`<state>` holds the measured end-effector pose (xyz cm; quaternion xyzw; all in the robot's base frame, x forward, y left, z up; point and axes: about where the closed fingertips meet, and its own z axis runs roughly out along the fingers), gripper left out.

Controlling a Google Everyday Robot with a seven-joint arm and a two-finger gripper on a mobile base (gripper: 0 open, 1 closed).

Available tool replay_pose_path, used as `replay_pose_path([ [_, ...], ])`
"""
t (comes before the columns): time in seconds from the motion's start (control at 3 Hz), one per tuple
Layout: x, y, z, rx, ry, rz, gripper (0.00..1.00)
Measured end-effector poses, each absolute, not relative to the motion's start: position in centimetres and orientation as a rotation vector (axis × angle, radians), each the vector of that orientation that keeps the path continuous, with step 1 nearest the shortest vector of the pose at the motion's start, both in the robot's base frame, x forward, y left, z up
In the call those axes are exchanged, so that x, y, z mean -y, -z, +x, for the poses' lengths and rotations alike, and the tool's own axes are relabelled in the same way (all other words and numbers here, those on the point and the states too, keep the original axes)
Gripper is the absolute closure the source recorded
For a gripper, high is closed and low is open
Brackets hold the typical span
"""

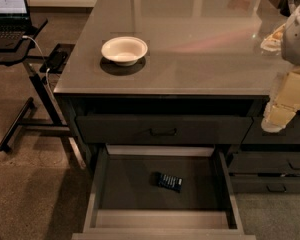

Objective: Pick rxbar blueberry from middle drawer and place on counter

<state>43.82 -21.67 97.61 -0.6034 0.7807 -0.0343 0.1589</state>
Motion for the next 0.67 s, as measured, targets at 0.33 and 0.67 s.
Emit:
replay_pose_path([
  [0.33,21.4,-96.7,44.1,-2.218,0.094,-1.733,0.0],
  [0.67,20.8,-93.3,44.4,-2.156,0.013,-1.778,0.0],
])
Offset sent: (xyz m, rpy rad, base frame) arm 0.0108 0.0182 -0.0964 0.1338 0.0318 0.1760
